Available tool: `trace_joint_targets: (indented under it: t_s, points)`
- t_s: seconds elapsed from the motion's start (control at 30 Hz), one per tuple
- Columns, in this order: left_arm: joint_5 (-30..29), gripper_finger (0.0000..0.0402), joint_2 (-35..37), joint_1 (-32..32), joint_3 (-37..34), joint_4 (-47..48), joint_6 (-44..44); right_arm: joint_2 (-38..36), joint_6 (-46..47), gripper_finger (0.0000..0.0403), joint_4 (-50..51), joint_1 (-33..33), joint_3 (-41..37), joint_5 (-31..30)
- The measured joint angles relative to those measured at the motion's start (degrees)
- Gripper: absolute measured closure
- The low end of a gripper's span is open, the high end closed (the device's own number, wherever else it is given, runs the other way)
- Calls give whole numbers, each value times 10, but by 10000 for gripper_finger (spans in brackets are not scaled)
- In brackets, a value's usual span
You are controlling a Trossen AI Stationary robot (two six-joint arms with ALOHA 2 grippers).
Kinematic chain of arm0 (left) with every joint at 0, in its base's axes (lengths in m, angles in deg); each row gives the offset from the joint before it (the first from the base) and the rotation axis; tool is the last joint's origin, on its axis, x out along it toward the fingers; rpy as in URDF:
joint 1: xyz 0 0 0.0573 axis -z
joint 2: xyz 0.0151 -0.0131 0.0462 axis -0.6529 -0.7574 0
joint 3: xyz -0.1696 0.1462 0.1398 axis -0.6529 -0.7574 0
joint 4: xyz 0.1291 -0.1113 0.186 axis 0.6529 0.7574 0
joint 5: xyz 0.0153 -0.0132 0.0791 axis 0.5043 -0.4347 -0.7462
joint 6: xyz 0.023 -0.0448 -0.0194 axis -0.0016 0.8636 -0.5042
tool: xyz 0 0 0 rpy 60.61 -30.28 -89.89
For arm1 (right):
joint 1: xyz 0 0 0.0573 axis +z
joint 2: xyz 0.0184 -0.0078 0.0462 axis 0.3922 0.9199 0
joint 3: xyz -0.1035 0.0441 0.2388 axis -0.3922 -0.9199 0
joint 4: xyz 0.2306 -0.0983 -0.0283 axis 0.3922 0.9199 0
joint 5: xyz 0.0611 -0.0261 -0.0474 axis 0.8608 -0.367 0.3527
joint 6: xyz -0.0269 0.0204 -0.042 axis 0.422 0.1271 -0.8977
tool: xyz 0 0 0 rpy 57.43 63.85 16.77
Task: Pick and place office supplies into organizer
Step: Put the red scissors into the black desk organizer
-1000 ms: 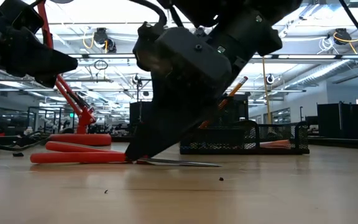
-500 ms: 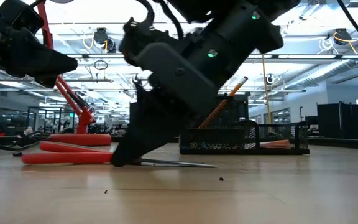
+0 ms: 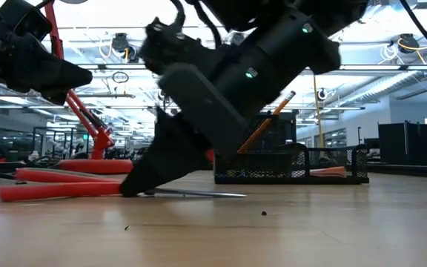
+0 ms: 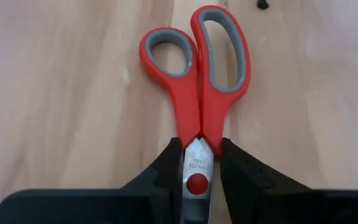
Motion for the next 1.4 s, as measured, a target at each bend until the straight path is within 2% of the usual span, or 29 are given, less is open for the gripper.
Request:
trace_joint_targets:
  t_s: [0.1,0.17,0.23,0.4,0.5,0.6,0.73,0.97,1.13,1.27,1.4]
  points:
    - [0,355,0,0,0,6,1,-28,-24,331,0,0,-3,-15]
    - [0,355,0,0,0,9,2,-46,-42,379,7,0,-4,-37]
    - [0,355,0,0,0,11,3,-66,-58,401,8,1,-4,-43]
    - [0,355,0,0,0,11,4,-111,-70,401,-10,6,-1,-32]
    - [0,355,0,0,0,12,5,-110,-71,401,-9,7,-2,-7]
    - [0,355,0,0,0,12,7,-108,-66,402,-14,7,-2,-7]
    - [28,355,0,0,0,35,67,-105,-64,401,-8,7,-2,-6]
    - [42,355,-8,-11,43,221,158,-110,-88,382,-12,7,-2,-6]
    - [70,355,-46,-22,113,259,43,-112,-113,358,-8,0,-1,-7]
    - [68,355,-79,-44,195,359,-24,-127,-113,390,8,-5,-1,-6]
    - [81,355,-113,-97,272,484,-33,-162,-119,397,11,-5,-14,-6]
